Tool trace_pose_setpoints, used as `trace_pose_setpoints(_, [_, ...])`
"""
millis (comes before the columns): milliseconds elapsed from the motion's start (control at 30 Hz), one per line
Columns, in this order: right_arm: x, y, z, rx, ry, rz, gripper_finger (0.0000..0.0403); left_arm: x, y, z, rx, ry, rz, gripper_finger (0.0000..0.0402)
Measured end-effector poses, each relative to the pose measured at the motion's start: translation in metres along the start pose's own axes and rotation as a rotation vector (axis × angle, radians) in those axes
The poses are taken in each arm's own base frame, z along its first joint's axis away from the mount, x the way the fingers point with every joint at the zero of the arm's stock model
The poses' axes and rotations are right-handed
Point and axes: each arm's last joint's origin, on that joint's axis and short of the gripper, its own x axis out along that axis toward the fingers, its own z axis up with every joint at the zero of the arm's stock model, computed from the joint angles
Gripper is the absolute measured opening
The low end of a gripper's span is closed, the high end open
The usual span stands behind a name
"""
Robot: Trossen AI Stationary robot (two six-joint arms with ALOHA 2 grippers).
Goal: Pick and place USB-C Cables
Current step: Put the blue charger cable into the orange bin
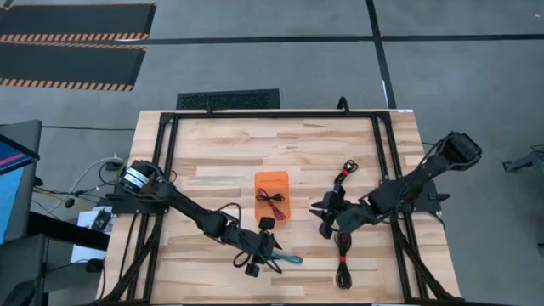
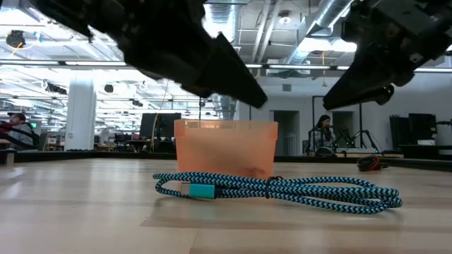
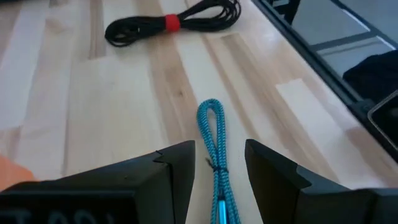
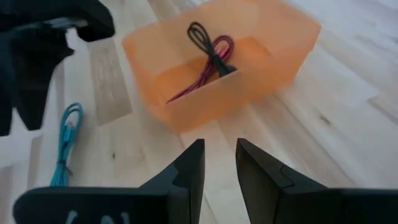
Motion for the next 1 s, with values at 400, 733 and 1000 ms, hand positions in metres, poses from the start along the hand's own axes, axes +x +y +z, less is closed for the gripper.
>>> trace_pose_setpoints(400, [-0.005,0.004,-0.007,-0.017,0.029,0.01,0.0116,0.035,-0.006,-0.03,-0.011,0.105,-0.004,0.0132])
trace_pose_setpoints(733, [-0.001,-0.003,-0.005,-0.016,0.038,-0.031,0.0116,0.03,-0.007,-0.03,-0.013,0.164,0.005,0.0075])
trace_pose_setpoints(1000, [-0.001,-0.004,-0.005,-0.018,0.043,-0.032,0.0116,0.011,-0.009,-0.006,-0.036,0.08,0.016,0.0011])
